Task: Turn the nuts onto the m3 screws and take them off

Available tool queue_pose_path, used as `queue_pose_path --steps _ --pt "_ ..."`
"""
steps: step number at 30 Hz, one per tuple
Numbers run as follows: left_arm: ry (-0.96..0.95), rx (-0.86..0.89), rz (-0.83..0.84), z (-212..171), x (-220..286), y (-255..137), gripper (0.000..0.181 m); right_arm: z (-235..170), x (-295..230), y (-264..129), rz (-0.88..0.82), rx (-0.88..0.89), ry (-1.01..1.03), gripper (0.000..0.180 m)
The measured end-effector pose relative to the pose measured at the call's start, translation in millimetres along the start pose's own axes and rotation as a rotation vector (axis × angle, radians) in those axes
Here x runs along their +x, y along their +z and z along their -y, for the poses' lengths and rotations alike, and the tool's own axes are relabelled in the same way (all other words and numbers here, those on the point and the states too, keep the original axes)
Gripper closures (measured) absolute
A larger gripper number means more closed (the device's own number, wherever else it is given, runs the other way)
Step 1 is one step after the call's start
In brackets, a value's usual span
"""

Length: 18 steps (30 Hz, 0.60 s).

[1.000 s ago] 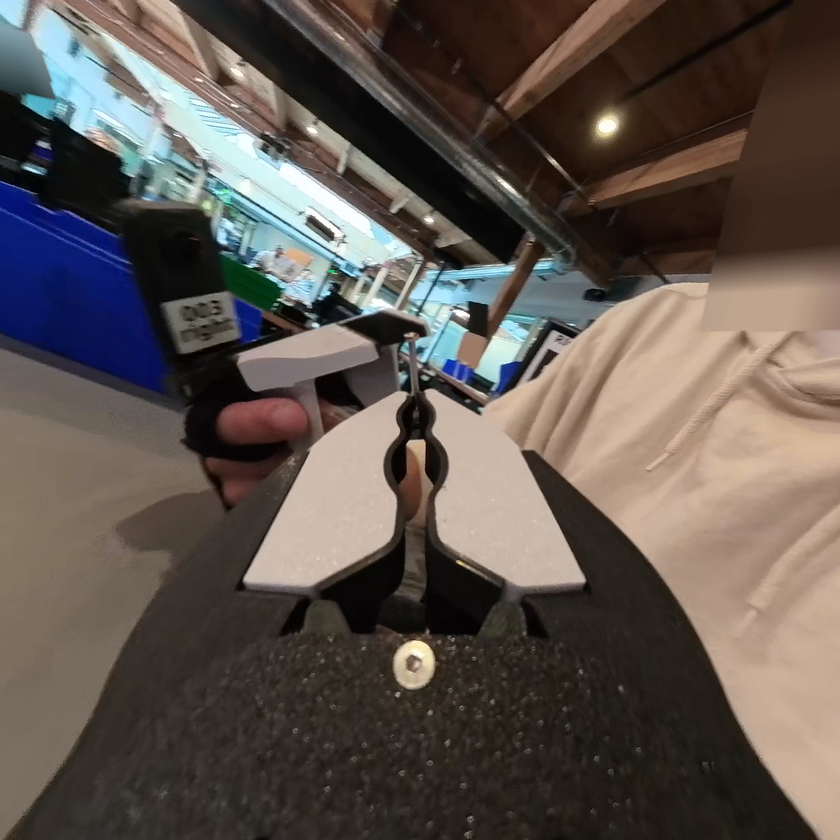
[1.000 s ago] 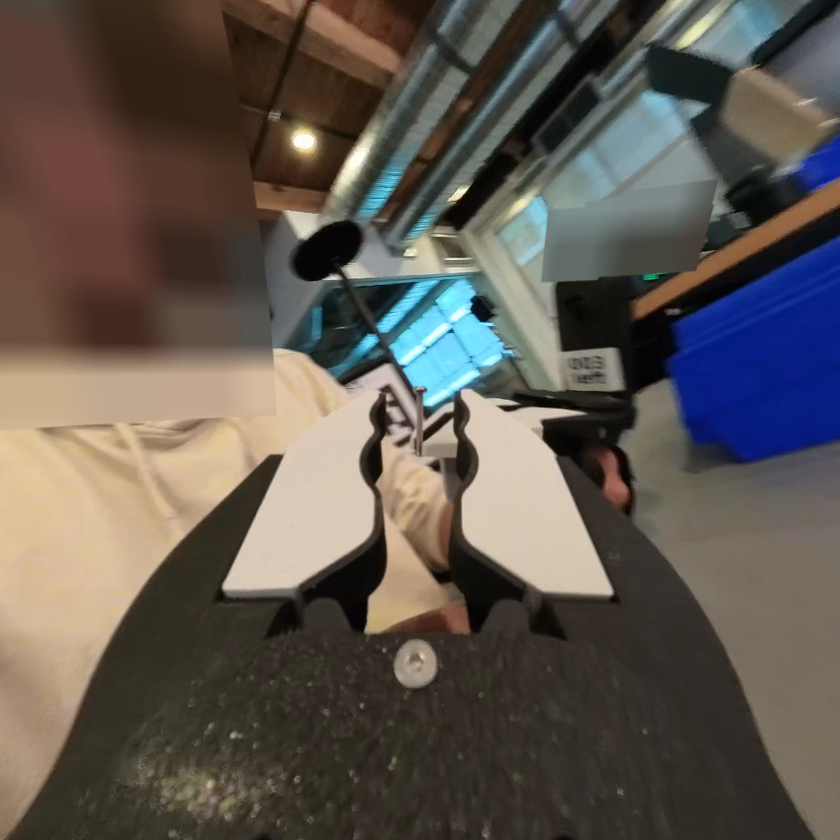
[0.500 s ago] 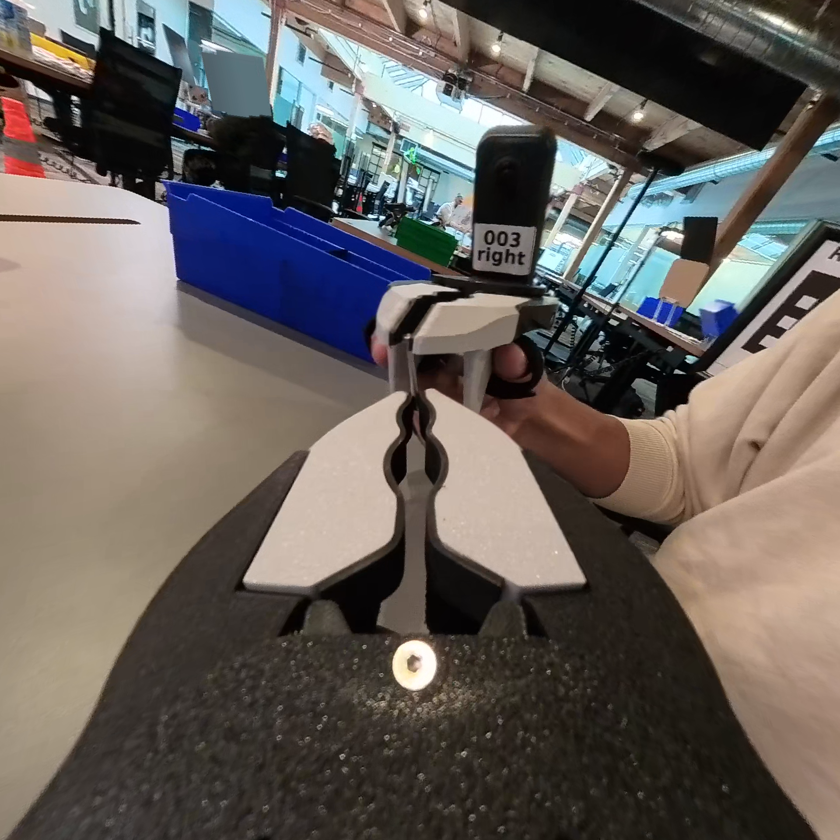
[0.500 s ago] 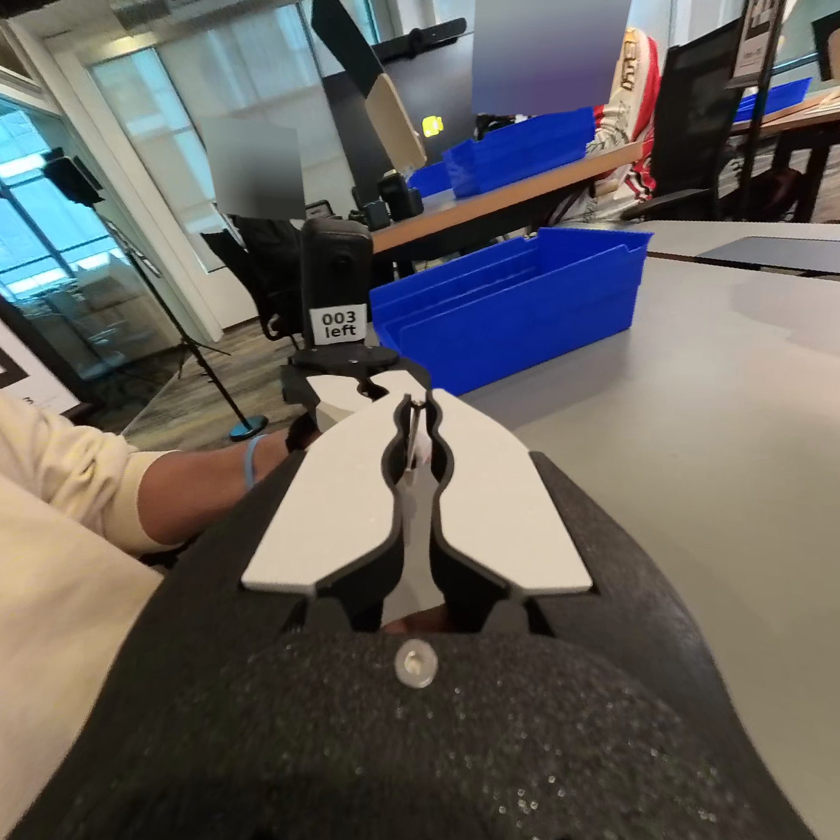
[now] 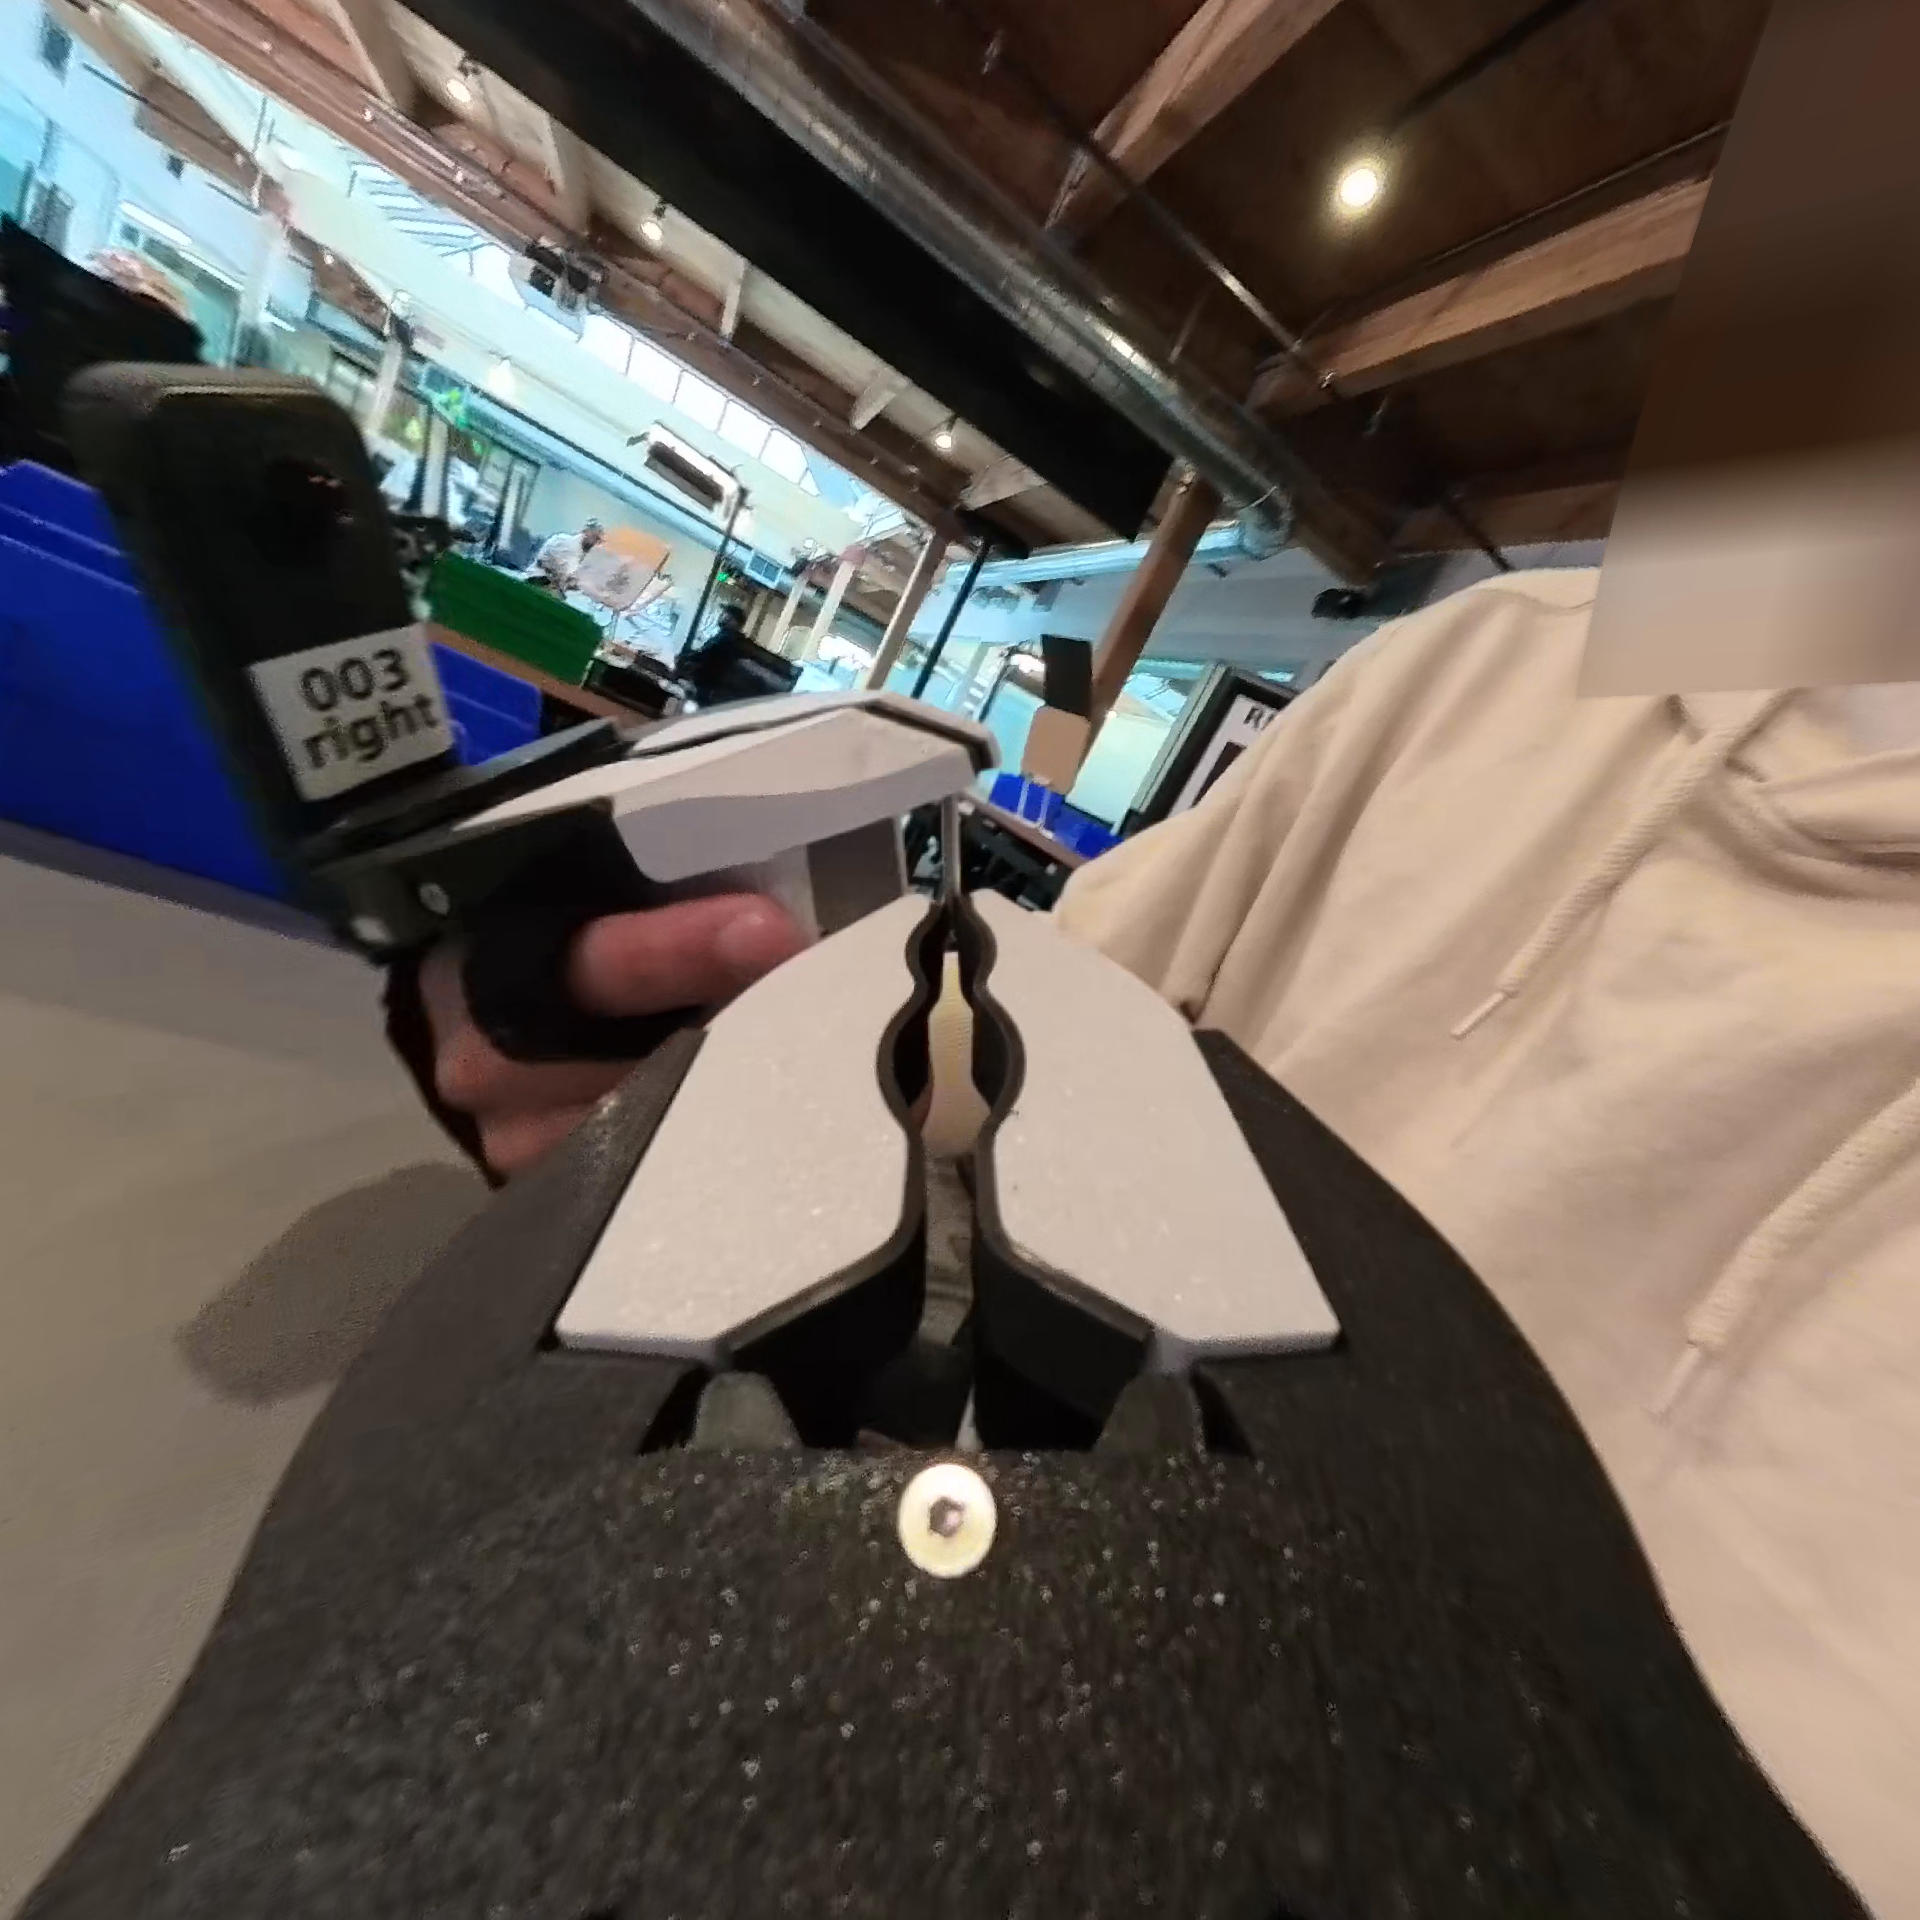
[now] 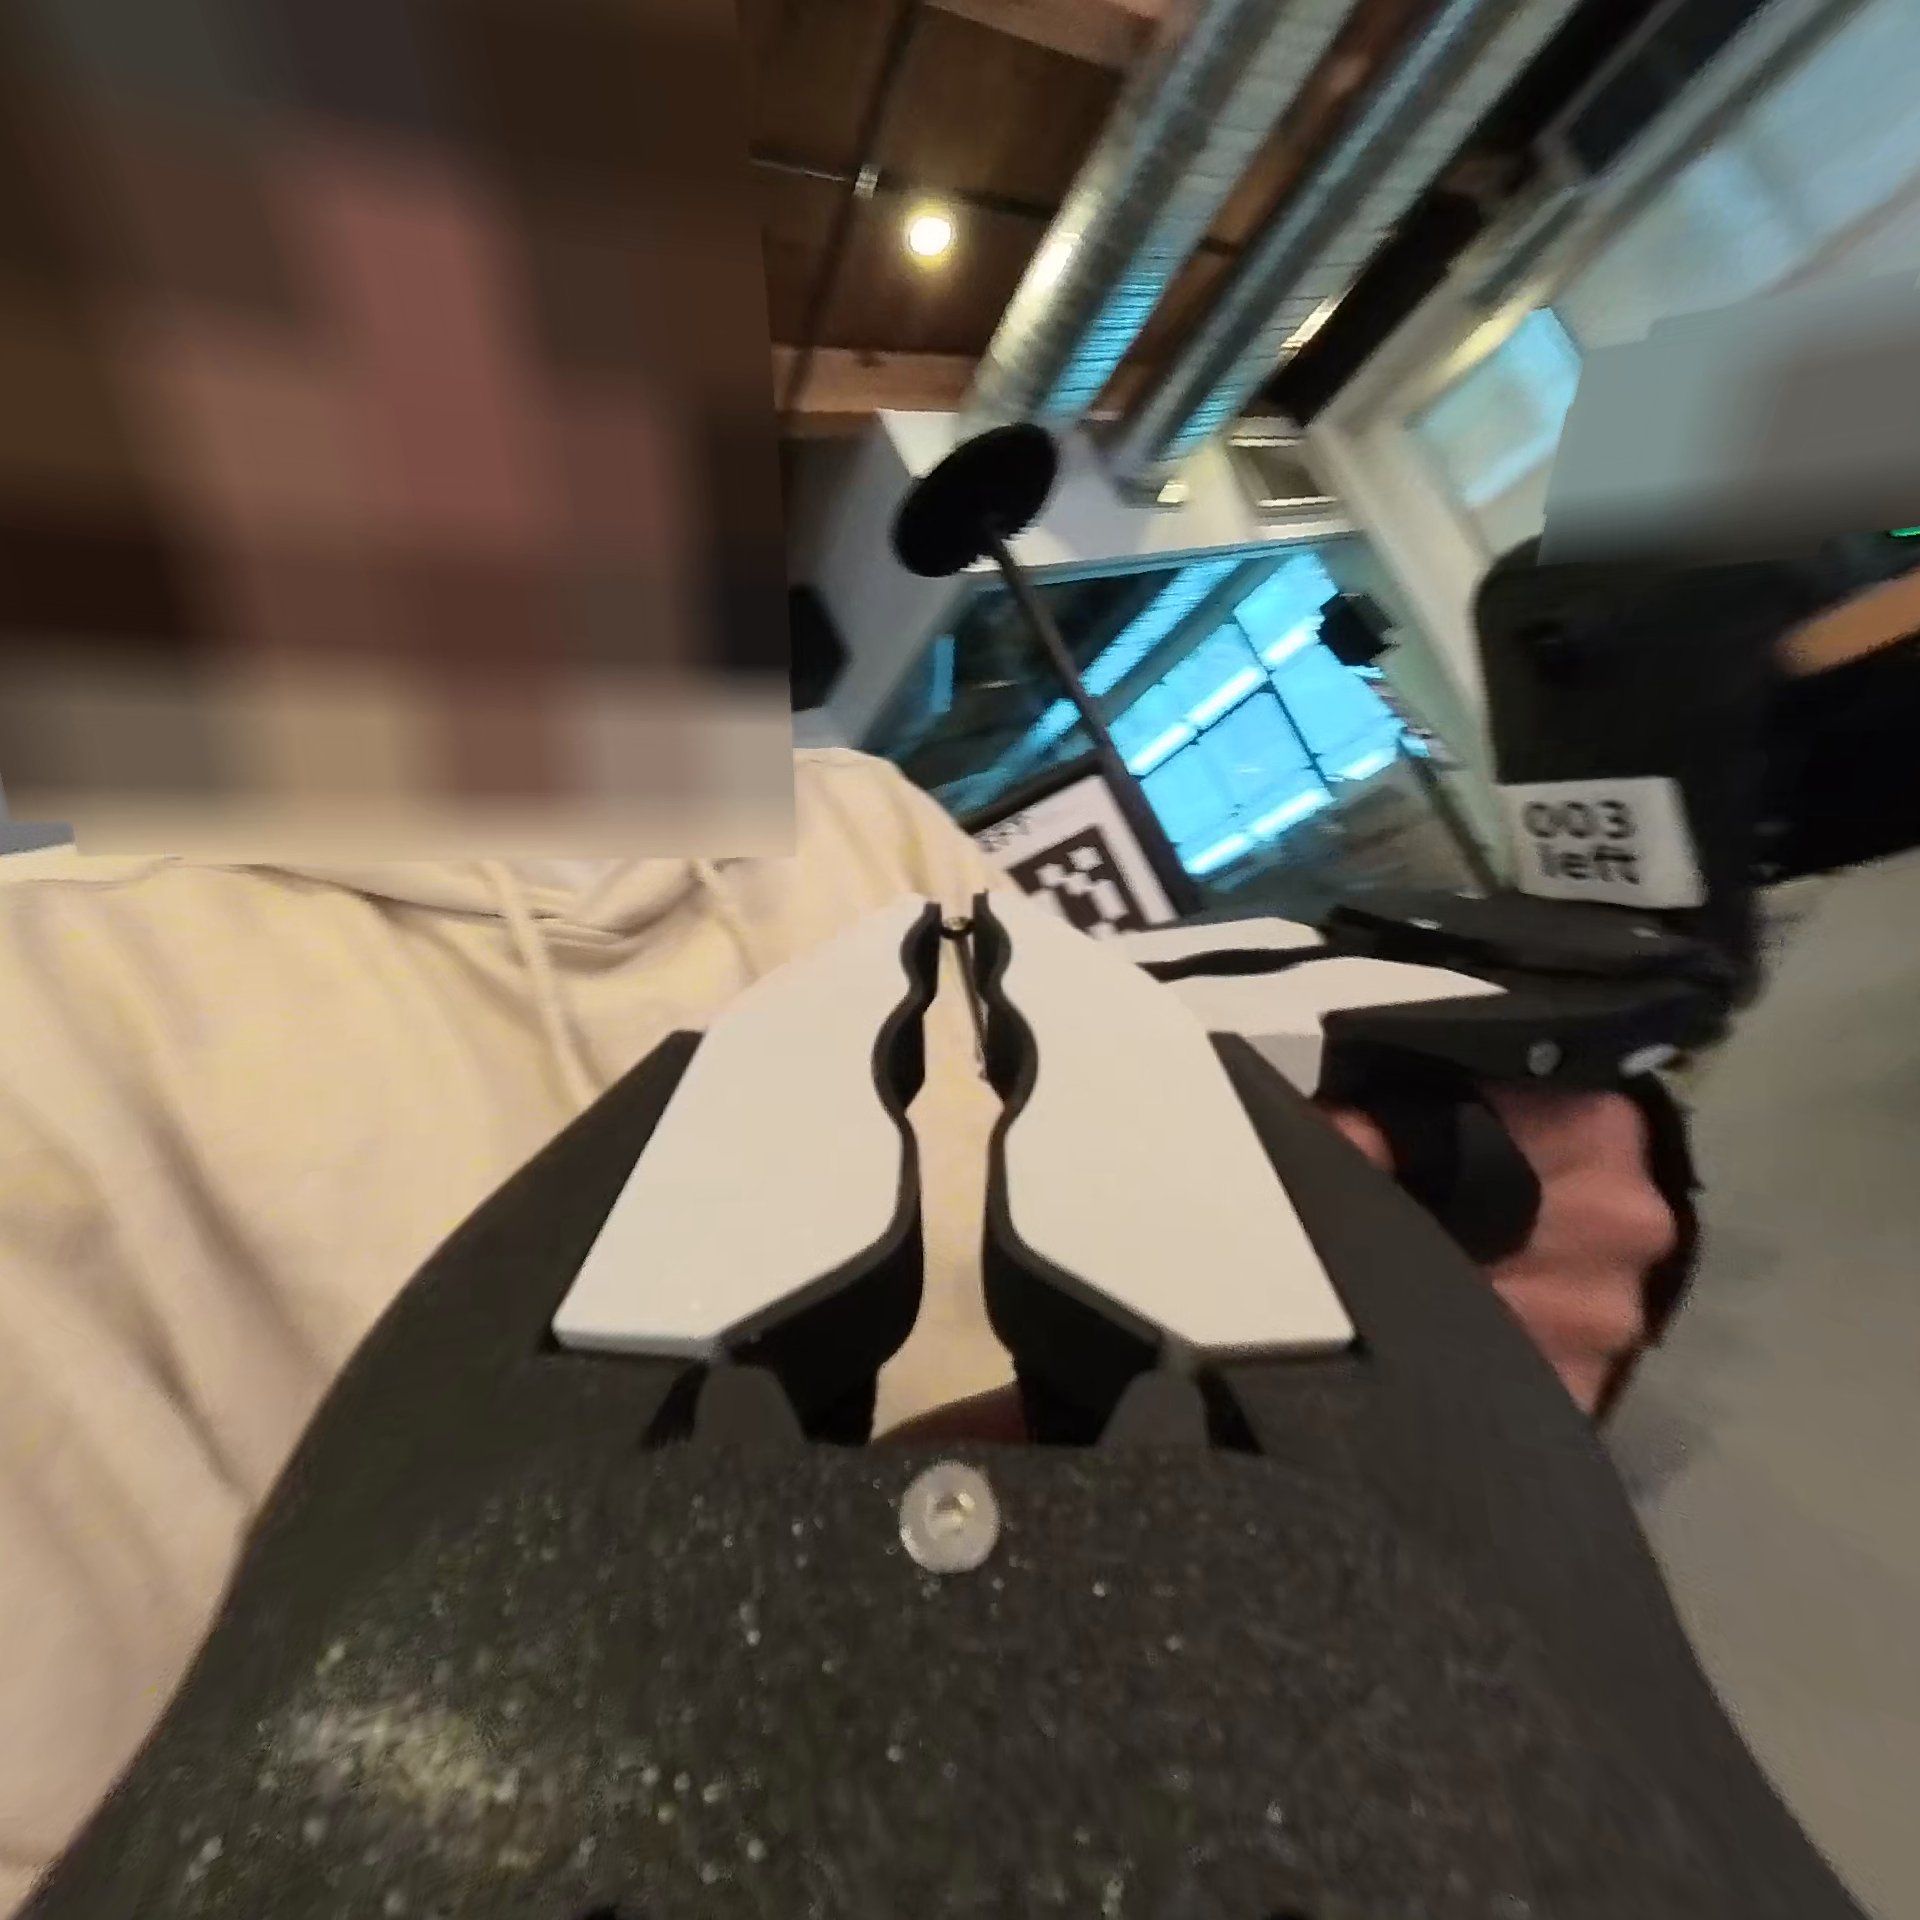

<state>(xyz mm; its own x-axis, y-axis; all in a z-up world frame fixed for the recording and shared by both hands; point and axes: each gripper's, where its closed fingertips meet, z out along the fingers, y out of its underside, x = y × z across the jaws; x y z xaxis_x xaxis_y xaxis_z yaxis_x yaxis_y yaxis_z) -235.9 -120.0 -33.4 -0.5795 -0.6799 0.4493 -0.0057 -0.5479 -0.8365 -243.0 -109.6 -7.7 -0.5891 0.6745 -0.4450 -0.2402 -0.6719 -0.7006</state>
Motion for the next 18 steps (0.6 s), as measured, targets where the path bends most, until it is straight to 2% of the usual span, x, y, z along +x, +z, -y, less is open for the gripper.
queue_pose_path --steps 4,7,8,12,16,18 --pt "-0.033 0.037 -0.051 2.7 5.1 3.2 0.179 2.3 -3.2 3.5 0.147 0.027 0.052 0.174" --pt "-0.024 0.042 -0.014 4.9 -0.3 -1.1 0.179 6.3 7.9 0.7 0.083 0.052 0.037 0.167" --pt "-0.017 0.042 0.007 5.9 -2.9 -3.6 0.180 8.5 11.7 -1.9 0.037 0.061 0.024 0.157" --pt "0.035 0.032 0.151 9.8 -22.0 -16.2 0.179 17.2 28.8 -22.4 -0.267 0.075 -0.092 0.145" --pt "0.085 0.010 0.289 11.3 -40.6 -29.5 0.180 26.9 40.8 -46.5 -0.695 0.087 -0.332 0.160" --pt "0.103 -0.011 0.324 10.0 -44.5 -32.5 0.180 15.0 42.8 -44.1 -0.813 -0.020 -0.399 0.161"
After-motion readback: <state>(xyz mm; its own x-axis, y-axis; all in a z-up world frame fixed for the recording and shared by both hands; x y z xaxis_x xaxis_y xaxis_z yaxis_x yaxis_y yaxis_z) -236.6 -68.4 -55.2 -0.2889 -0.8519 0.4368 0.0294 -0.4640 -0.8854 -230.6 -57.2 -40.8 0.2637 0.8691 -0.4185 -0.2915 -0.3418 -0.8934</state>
